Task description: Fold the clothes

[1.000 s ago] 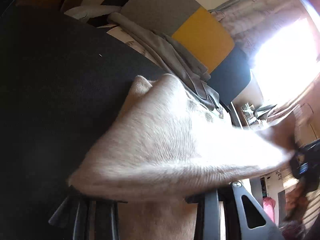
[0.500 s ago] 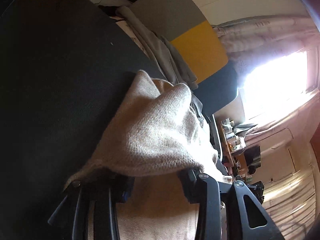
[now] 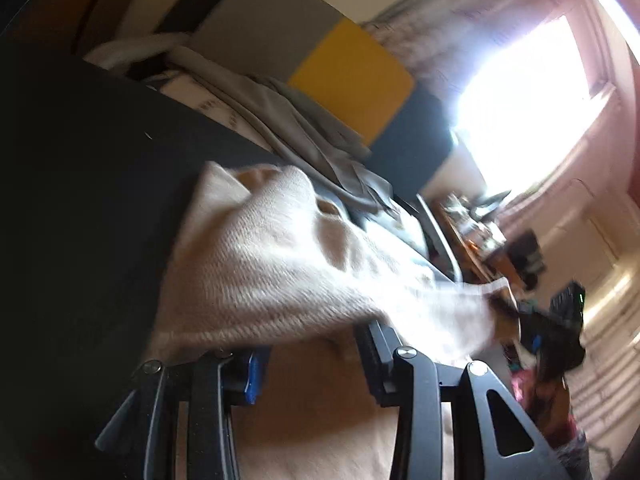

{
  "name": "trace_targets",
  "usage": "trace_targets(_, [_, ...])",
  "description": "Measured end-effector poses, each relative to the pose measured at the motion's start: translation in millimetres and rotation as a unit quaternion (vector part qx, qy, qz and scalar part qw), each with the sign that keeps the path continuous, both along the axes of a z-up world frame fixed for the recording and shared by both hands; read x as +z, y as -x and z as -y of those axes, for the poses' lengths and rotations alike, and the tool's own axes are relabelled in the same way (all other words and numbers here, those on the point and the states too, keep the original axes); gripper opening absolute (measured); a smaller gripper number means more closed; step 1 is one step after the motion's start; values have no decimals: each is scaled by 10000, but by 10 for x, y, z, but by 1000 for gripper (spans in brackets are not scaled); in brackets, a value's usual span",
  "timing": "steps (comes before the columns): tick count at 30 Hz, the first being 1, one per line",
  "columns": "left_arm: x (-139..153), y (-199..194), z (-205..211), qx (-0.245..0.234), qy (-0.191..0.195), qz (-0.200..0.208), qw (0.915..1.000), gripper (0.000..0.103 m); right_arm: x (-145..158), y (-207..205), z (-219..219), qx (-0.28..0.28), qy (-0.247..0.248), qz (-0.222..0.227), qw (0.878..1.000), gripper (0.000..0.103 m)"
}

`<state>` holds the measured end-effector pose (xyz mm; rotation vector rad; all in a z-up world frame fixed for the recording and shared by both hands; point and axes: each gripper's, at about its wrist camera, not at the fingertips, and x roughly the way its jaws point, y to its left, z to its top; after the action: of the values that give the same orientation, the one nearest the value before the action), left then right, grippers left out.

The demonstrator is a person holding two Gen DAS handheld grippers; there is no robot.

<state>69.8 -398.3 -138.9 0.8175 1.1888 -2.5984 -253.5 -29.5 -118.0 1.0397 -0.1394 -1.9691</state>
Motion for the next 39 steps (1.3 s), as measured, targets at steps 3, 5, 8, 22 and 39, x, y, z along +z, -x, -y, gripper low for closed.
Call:
trace_targets(3, [-78,-122,19,-45,-328,17,9995,39,73,102,-75,-288,-149,-182,9993,8])
trace_targets(5, [-85,-247,119,-1,-711,-119,9974,39,-136,169,-88,-345,-467,-11,9983,8])
trace_targets(8, [17,-464,253,190,-507,-83,9985,39,-513,185,-93,-448,-1124,99,9926,9])
trace_targets(22, [293,923,678,-1138,2707,2000,9348,39,-247,-223,-56,-730,-1422,-1353,9778,54])
trace_targets(39, [-6,1246,176,-2148,4389,2437,8378,37,-647,-532,111,-35,-1257,-787,9889,71])
